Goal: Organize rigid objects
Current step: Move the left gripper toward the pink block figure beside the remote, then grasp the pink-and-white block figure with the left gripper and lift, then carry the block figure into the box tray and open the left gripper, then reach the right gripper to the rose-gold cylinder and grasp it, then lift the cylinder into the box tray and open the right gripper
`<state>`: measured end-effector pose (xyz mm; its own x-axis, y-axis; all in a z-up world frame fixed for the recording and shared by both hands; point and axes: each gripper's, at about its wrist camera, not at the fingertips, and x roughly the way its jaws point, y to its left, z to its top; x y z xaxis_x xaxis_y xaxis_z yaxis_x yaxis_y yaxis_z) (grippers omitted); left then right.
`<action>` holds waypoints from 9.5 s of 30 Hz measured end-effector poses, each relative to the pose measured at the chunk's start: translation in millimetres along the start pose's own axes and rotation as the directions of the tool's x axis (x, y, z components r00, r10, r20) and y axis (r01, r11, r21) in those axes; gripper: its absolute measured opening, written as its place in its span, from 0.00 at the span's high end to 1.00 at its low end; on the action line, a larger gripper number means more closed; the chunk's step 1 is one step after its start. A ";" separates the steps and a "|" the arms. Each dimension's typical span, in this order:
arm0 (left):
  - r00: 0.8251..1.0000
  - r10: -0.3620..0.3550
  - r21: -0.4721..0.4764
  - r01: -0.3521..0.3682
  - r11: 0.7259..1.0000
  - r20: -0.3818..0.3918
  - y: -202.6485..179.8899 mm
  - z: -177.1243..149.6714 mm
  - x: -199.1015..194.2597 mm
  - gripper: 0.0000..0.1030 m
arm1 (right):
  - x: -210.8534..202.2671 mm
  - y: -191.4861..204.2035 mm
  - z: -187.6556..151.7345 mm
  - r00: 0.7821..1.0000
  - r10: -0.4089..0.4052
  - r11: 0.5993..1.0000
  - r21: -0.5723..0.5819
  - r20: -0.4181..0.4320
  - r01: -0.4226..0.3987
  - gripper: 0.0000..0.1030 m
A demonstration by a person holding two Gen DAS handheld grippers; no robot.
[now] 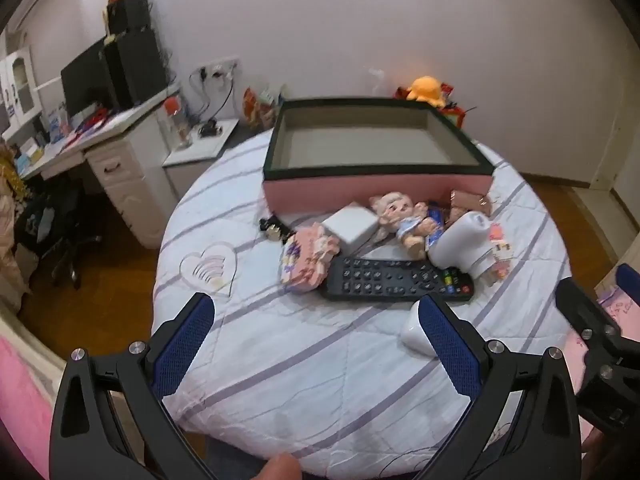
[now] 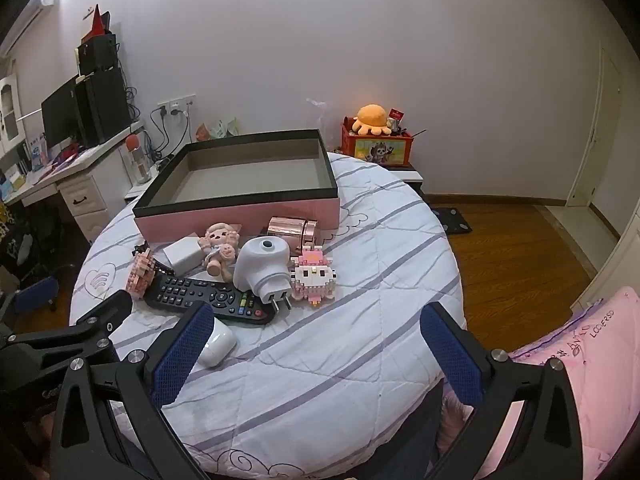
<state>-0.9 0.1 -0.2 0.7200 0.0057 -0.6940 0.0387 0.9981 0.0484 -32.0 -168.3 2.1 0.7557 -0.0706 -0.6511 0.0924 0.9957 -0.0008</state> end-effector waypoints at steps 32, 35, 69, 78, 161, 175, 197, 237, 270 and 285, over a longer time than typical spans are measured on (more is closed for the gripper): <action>0.999 -0.025 -0.036 0.026 0.999 0.026 22.2 0.4 -4.0 0.00 | -2.0 9.0 3.1 1.000 0.008 1.000 -0.017 0.000 -0.008 0.00; 0.999 -0.023 -0.035 0.024 0.999 0.025 22.7 0.9 -4.1 0.00 | -1.8 9.5 3.2 1.000 0.008 1.000 -0.017 0.001 -0.008 0.00; 0.992 -0.049 -0.055 0.043 0.998 -0.113 37.3 -7.6 67.4 0.00 | 54.3 10.7 1.3 0.995 0.019 0.999 -0.031 -0.098 -0.022 0.00; 0.998 -0.026 -0.034 0.024 0.999 -0.063 33.1 -0.8 42.7 0.00 | 54.5 6.3 3.1 0.994 0.023 0.999 -0.023 -0.104 -0.026 0.00; 0.971 -0.214 -0.039 0.211 0.977 -0.106 4.2 170.0 168.4 0.50 | 124.0 -16.8 103.9 0.989 0.044 0.999 0.009 -0.144 -0.043 0.00; 0.977 -0.150 -0.020 0.148 0.989 -0.152 -5.6 157.5 204.8 0.05 | 158.6 -27.7 101.6 0.977 0.030 0.999 0.027 -0.211 -0.025 0.00; 0.997 -0.045 -0.119 0.038 0.992 -0.058 36.0 116.2 87.1 0.03 | 123.2 -8.5 98.9 0.979 0.143 0.989 -0.012 -0.142 -0.146 0.00; 0.992 -0.098 -0.126 0.088 0.988 -0.074 39.6 71.9 106.6 0.01 | 182.7 -3.6 78.7 0.928 0.076 0.993 0.114 -0.366 -0.037 0.22; 0.999 -0.032 -0.137 0.035 0.990 0.023 53.4 133.8 111.4 0.01 | 133.0 32.7 141.3 0.973 0.177 0.983 -0.024 -0.150 -0.182 0.44; 0.997 -0.013 -0.168 0.000 0.986 -0.080 62.2 136.7 173.3 0.01 | 239.3 46.1 141.6 0.948 0.111 0.987 -0.080 -0.298 -0.140 0.44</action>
<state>221.0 54.8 -19.2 0.6619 -0.0026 -0.7496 -0.0782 0.9943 -0.0726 244.8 -147.7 -46.3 0.5331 0.0610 -0.8438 -0.0667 0.9973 0.0299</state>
